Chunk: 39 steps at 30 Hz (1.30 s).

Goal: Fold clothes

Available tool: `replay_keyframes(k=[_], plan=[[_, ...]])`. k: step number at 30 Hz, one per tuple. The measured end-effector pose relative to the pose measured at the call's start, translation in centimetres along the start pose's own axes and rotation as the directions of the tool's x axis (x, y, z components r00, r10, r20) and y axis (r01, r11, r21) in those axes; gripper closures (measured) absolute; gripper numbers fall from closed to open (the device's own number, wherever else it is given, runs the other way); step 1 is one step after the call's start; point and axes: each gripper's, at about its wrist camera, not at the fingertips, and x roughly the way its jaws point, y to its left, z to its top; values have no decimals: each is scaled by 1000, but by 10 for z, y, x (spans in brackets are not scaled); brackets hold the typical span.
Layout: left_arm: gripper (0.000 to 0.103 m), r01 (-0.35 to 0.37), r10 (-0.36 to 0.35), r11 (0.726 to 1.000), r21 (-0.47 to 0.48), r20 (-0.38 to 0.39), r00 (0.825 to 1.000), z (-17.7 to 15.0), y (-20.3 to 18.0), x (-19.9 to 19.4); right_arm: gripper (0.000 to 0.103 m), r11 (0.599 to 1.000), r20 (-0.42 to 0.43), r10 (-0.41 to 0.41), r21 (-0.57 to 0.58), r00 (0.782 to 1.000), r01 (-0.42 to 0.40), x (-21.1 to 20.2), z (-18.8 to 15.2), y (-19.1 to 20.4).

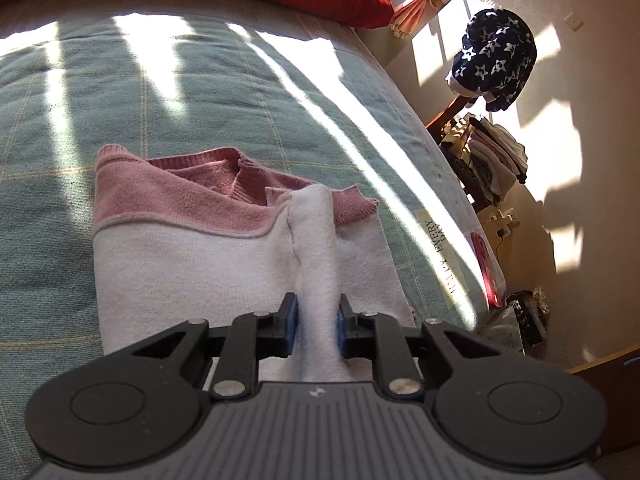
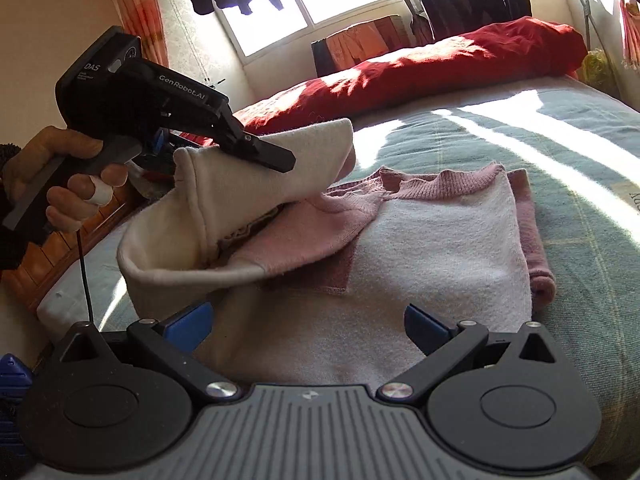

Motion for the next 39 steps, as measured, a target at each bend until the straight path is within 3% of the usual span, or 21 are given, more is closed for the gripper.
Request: replay_keyframes(k=[3,7,11,14,17,20,24,27,35,39], plan=[[86,-20,20,1000,3,-40,999,-10,-3,20,0,1000,3,-3,28,1000,3,-5,-4,-8],[84,-22,22,1000,1,-33,999,-11,0,17,0,998,7,18,52,1000,-19,-9,-6,-14],[72,6,-6,1000,13,1,1000,-10,-1,1,0,989,5,117,93,993,-117,-5,-4,-18],[61,17,-18,999,31,34,999,-12,-2,-13,0,966,-7,223,139,975,-220,6,1,-21],[59,11,-13,999,32,57,998,-16,3,-24,0,921,-22,321,239,947,-306,27,6,-33],[54,15,-16,1000,14,74,997,-23,14,-31,0,849,-10,407,372,913,-375,51,11,-52],[51,34,-33,999,-10,91,995,-34,32,-35,0,756,15,461,516,887,-402,79,15,-72],[47,60,-57,998,-27,94,994,-41,45,-32,0,733,21,466,550,885,-399,93,23,-73],[46,111,-107,993,-45,95,990,-43,63,-23,0,754,40,412,546,910,-365,95,33,-71],[45,114,-110,993,-27,106,988,-39,61,-25,0,756,31,416,544,909,-364,95,33,-70]])
